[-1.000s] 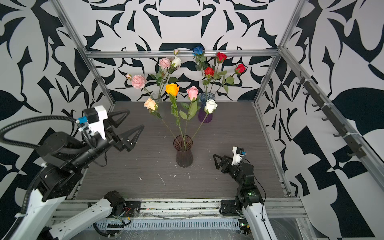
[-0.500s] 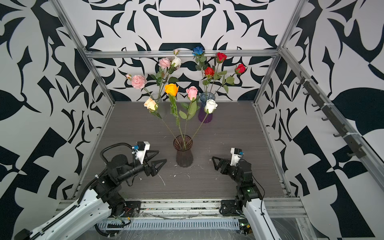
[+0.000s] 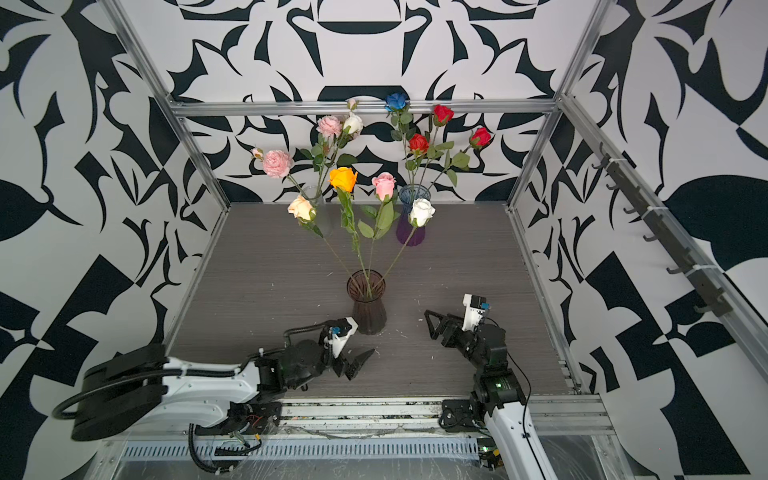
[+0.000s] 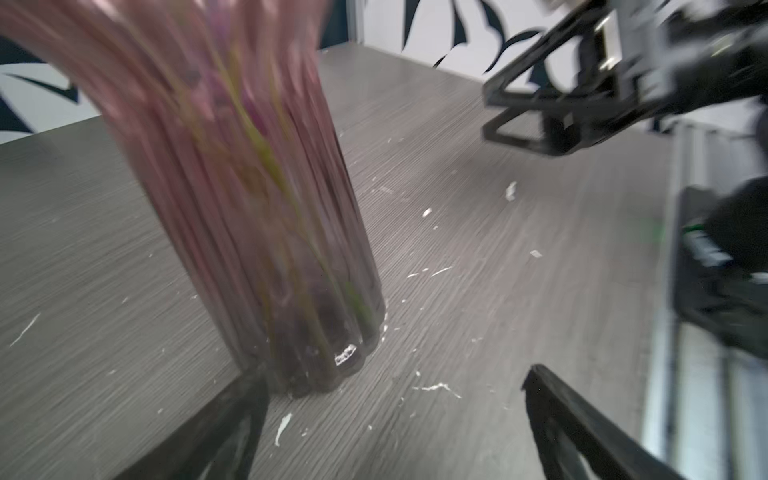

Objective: Arrange the flowers into the vase
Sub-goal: 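Lower the left gripper to the base of the dark mauve vase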

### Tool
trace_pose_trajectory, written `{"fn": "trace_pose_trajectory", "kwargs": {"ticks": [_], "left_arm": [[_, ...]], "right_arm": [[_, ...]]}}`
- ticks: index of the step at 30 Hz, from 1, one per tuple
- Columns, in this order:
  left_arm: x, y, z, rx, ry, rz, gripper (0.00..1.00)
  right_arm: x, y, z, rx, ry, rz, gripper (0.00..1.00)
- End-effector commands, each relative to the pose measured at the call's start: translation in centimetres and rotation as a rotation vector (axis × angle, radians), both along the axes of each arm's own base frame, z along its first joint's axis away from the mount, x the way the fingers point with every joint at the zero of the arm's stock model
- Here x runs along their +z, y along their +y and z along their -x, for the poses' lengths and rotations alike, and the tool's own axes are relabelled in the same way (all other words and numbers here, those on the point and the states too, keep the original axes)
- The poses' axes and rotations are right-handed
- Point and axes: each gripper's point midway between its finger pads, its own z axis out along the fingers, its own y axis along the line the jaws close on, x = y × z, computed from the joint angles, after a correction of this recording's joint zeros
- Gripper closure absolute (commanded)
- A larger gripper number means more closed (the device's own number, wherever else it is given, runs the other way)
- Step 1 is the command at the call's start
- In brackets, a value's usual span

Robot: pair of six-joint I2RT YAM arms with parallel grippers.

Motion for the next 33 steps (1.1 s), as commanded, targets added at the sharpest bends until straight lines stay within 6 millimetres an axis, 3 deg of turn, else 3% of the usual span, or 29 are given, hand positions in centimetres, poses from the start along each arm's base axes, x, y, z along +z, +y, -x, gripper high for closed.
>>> {"fn": "trace_pose_trajectory", "kwargs": {"ticks": [1, 6, 17, 21, 26, 33], "left_arm": [[3.5, -0.5, -3.6, 0.276, -0.082, 0.164, 0.0], [2.1, -1.0, -4.6, 0.432, -0.064, 0.187, 0.01], [-0.3, 2.7, -6.2, 0.75, -0.005, 0.182, 0.0], [-0.9, 3.3, -6.4, 0.799, 0.0, 0.269, 0.08], [0.3, 1.2, -6.5, 0.69, -0.107, 0.358, 0.11], [-0.6, -0.5, -6.7, 0.624, -0.09, 0.359, 0.12]], "right_arm": [[-0.1, 0.1, 0.1, 0.011, -0.002, 0.005, 0.02], [-0.1, 0.1, 0.0, 0.007, -0.003, 0.006, 0.02], [-0.1, 0.2, 0.0, 0.015, -0.005, 0.005, 0.02], [-0.1, 0.2, 0.0, 0.014, -0.003, 0.004, 0.02], [-0.1, 0.2, 0.0, 0.013, -0.002, 0.005, 0.02], [-0.1, 0.2, 0.0, 0.017, -0.003, 0.005, 0.02]]}}
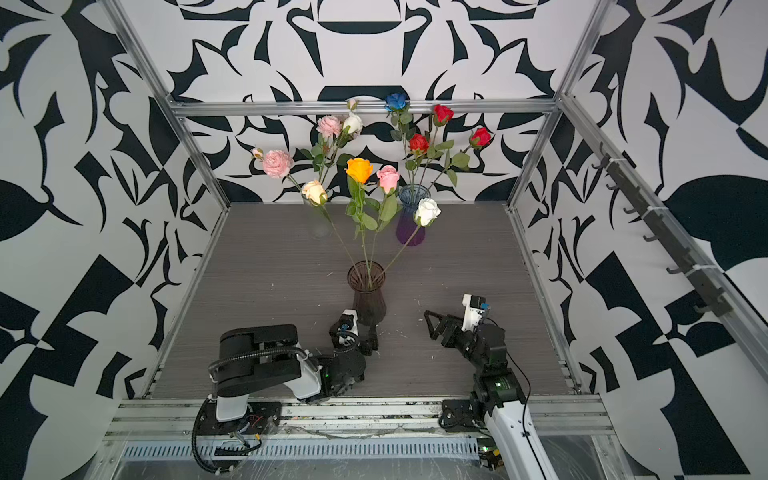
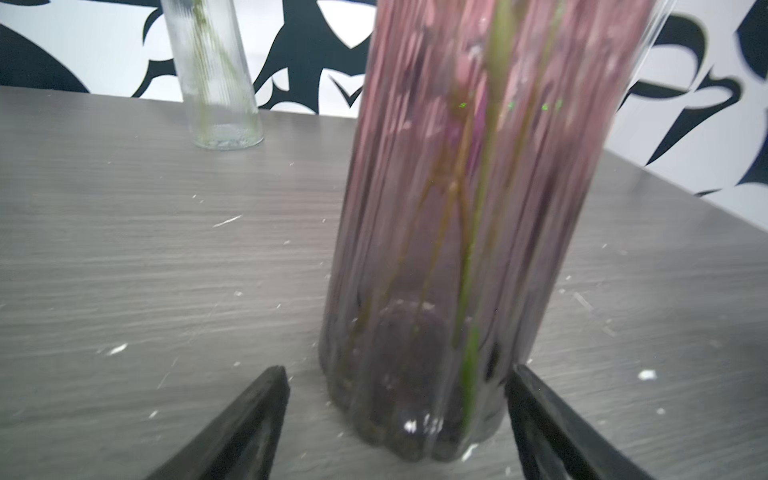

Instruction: Arrange the flowers into the vase

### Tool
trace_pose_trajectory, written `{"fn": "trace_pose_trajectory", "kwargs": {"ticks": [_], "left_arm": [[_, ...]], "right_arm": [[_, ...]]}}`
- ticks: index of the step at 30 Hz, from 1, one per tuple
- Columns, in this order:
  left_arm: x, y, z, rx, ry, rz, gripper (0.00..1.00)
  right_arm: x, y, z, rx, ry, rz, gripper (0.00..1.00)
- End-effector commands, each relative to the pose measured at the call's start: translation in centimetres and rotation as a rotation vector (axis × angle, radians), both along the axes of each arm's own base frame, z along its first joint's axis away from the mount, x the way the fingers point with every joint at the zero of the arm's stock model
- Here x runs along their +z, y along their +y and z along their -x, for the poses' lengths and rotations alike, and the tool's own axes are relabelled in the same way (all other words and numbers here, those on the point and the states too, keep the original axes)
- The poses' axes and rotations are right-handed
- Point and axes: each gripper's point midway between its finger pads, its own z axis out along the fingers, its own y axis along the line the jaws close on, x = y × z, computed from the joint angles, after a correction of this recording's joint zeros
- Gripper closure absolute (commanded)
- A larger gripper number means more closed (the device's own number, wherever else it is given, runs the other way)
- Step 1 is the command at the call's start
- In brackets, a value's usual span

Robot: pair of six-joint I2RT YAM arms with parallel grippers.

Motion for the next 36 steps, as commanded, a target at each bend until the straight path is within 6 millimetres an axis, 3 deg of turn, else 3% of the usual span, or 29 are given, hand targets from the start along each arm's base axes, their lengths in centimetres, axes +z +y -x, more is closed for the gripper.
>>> {"fn": "trace_pose_trajectory", "kwargs": {"ticks": [1, 8, 10, 14, 17, 20, 29, 36], "left_arm": [[2.4, -1.1, -0.1, -0.048, -0.051, 0.069, 0.11], [3.3, -1.6, 0.0, -0.151, -0.078, -0.016, 0.1], [3.4, -1.8, 0.3, -0.212, -0.081, -0.043, 0.09], [3.3, -0.8, 0.4, -0.304, -0.071, -0.06, 0.09], [3.2, 0.0, 0.1, -0.334, -0.058, -0.059, 0.09], [3.2, -0.3, 0.1, -0.401, -0.059, -0.065, 0.09], [3.5, -0.4, -1.6, -0.451, -0.064, -0.058, 0.09], [2.7, -0.4, -2.7, -0.449, -0.034, -0.042, 0.09]], "right_arm": [[0.3, 0.2, 0.0, 0.016, -0.019, 0.007, 0.02], [2.5, 2.2, 0.0, 0.135, -0.069, 0.077, 0.04], [2.8, 3.7, 0.1, 0.199, -0.08, 0.138, 0.1], [3.4, 7.9, 0.3, 0.354, -0.115, 0.275, 0.12], [4.8, 10.9, 0.0, 0.425, -0.181, 0.277, 0.12], [5.7, 12.3, -1.0, 0.436, -0.237, 0.254, 0.11], [4.6, 15.1, -3.8, 0.505, -0.247, 0.31, 0.18], [3.8, 16.5, -5.2, 0.529, -0.231, 0.314, 0.23]]}}
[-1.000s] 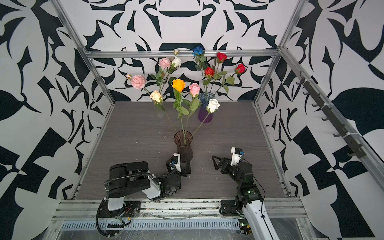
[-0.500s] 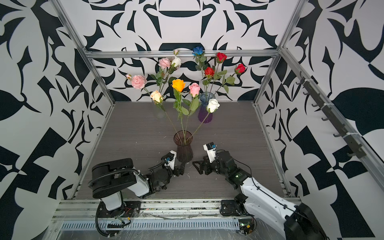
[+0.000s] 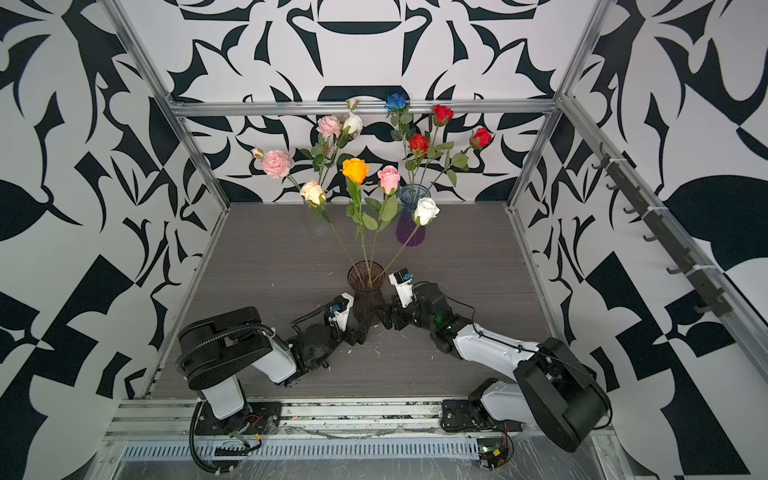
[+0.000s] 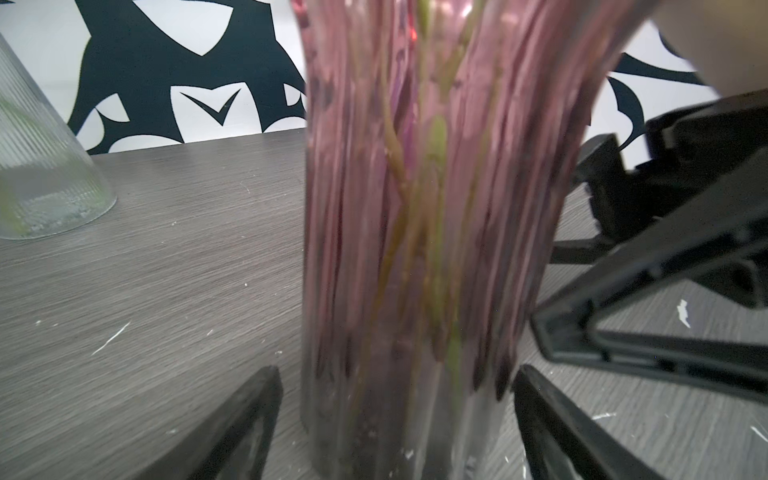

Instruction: Arrange the flowers into the vase

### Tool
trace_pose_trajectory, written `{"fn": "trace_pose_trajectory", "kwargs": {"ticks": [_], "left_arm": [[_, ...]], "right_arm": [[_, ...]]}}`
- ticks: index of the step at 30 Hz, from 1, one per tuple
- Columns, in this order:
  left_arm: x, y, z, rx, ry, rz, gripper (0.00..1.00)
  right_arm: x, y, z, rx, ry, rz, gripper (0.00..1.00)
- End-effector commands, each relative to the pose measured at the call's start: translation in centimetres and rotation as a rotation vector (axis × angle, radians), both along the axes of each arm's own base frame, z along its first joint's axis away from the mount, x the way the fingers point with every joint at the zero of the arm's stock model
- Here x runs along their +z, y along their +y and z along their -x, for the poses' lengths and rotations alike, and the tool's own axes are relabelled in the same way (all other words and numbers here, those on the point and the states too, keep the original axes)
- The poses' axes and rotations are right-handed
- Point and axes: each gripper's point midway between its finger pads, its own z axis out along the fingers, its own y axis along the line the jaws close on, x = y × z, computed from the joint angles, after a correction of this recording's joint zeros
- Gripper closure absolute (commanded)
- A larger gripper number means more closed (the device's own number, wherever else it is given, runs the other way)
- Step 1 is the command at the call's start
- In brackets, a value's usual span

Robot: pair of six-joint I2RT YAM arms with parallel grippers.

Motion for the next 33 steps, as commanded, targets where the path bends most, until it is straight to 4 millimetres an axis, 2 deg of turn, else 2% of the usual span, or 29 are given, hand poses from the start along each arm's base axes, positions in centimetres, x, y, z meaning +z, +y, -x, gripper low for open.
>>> {"fn": "trace_pose_trajectory", "kwargs": {"ticks": [1, 12, 24, 33], "left_arm": [[0.6, -0.7, -0.5, -0.018, -0.003, 0.047, 0.09], [-0.2, -0.3, -2.7, -0.006, 0.03, 0.06, 0.09], [-1.0, -1.4, -5.4, -0.013, 0.065, 0.075, 0.09], [-1.5, -1.0, -7.7, 0.009, 0.092, 0.093, 0.1]], "right_arm": [[2.7, 1.4, -1.4, 0.023, -0.089, -0.045, 0.23], [1.4, 1.9, -3.7, 0.007, -0.073, -0.019, 0.25], [1.1, 1.3, -7.1, -0.004, -0.042, -0.04, 0.26], [0.5, 1.1, -8.6, 0.002, -0.02, -0.047, 0.27]]}}
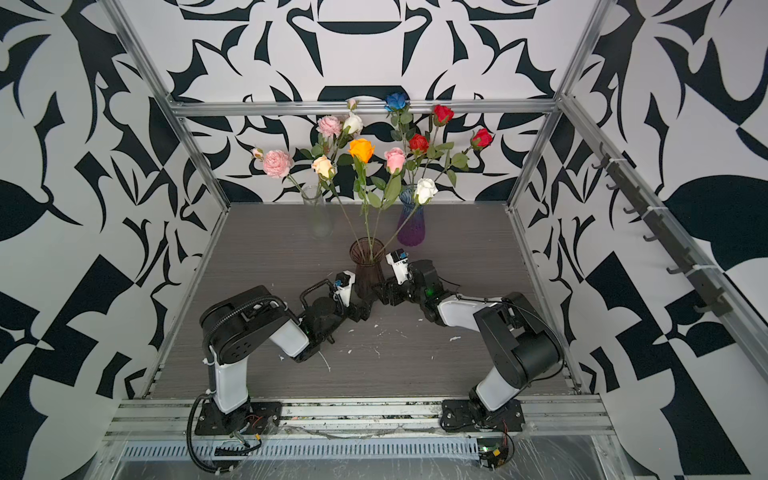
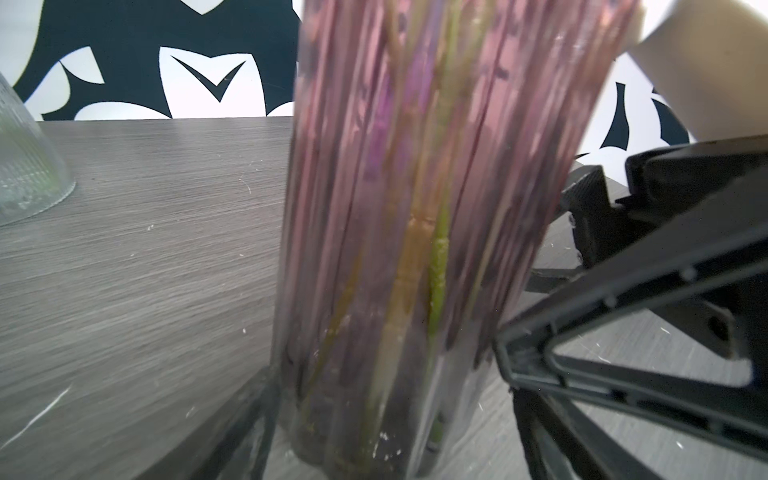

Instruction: Arrange the flowers into the vase

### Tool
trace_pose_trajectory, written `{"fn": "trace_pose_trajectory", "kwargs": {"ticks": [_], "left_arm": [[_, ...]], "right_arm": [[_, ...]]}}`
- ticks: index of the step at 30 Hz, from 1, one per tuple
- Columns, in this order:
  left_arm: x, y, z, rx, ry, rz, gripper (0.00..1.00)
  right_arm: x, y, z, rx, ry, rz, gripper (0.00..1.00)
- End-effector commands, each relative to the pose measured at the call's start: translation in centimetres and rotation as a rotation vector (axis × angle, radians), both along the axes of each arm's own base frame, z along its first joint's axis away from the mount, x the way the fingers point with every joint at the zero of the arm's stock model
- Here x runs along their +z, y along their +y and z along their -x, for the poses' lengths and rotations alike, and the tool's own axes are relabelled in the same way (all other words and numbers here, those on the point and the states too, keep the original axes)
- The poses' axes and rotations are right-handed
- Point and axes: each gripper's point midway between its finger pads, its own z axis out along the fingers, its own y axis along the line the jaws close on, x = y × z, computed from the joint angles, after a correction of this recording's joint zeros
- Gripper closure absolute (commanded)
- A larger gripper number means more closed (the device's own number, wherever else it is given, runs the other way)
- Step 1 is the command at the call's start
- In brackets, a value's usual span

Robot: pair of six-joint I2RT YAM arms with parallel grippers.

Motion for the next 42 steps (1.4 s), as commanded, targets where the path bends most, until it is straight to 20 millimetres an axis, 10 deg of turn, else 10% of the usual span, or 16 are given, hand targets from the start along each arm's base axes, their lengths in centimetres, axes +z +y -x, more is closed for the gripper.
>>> {"fn": "trace_pose_trajectory", "kwargs": {"ticks": [1, 26, 35, 42], "left_arm": [[-0.2, -0.2, -0.8, -0.008, 0.015, 0.025, 0.1], [3.1, 2.3, -0.1, 0.004, -0.045, 0.081, 0.09], [6.5, 6.1, 2.6, 0.049, -0.108, 0.095, 0.06], [9.5, 8.5, 3.3, 0.116, -0.15, 0.053, 0.01]], "right_arm": [[2.1, 0.6, -1.3, 0.023, -0.067, -0.033, 0.27], [4.6, -1.4, -1.0, 0.017, -0.103, -0.06, 0.2], [6.2, -6.2, 2.6, -0.103, -0.163, 0.017, 0.16], [7.8, -13.6, 4.7, -0.427, -0.269, 0.125, 0.04]]}}
